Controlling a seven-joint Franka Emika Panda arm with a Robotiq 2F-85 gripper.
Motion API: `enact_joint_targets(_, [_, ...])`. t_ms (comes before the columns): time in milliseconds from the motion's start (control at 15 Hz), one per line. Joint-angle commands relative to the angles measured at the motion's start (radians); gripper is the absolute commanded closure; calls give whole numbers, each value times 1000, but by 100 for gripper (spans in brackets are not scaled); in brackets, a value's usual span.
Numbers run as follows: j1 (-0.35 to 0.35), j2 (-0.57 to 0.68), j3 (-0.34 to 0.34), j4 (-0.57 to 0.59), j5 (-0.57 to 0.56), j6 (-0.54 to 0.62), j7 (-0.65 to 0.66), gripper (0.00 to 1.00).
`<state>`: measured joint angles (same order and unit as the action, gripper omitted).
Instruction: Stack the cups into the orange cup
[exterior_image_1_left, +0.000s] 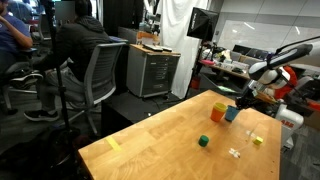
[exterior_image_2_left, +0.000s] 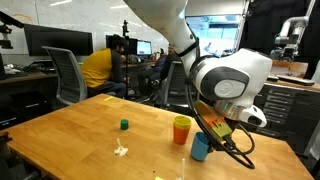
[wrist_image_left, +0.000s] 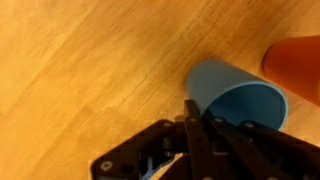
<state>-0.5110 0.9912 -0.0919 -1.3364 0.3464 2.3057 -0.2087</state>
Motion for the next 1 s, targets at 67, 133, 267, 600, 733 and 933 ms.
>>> enact_joint_targets(67, [1,-37,3,-8,-42,-36,4,98])
enact_joint_targets(133, [12,-49,-7,-18,-55,-32,13,98])
enact_joint_targets(267, [33,-87,-22,-52,-65,-19,10,98])
enact_joint_targets(600, [70,-182,-28,-114,-97,-5,8,98])
enact_joint_targets(733, [83,-208,-23,-121,-122,-4,17,98])
enact_joint_targets(933, [94,-238,-24,-125,-151,-2,10,98])
